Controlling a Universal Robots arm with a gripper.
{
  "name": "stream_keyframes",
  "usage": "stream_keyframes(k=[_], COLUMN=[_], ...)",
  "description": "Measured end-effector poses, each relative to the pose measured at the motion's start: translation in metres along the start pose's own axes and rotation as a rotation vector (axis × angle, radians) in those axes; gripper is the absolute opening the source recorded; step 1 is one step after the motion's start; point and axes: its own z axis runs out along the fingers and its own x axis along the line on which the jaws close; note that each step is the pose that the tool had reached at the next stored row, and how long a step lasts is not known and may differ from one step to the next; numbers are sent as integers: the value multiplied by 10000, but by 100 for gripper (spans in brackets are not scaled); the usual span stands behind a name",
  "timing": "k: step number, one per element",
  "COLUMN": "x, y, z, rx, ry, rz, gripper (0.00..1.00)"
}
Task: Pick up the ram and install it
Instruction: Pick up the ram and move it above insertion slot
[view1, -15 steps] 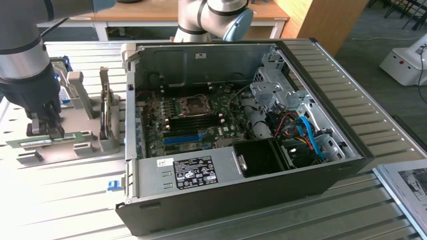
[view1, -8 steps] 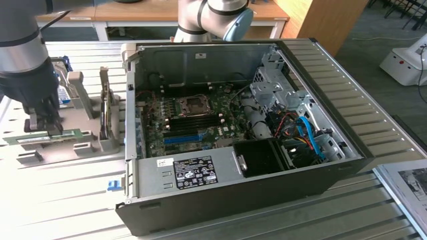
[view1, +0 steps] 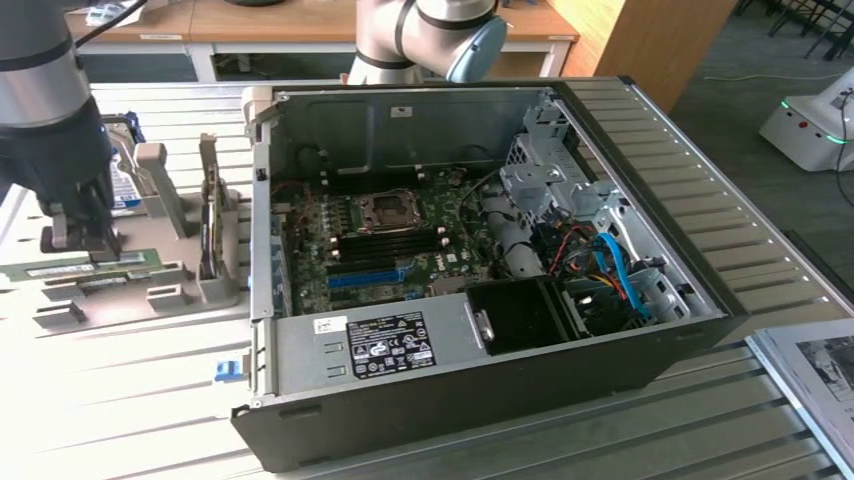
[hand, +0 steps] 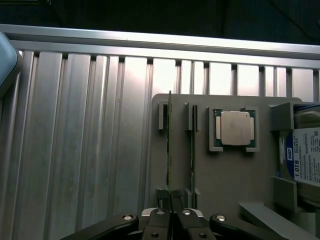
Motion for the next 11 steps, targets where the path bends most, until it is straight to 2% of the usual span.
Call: stream_keyframes(k=[11], x=[-2], y=[11], z=[-173], rx=[-19], ry=[-1], rz=[1], gripper=[11])
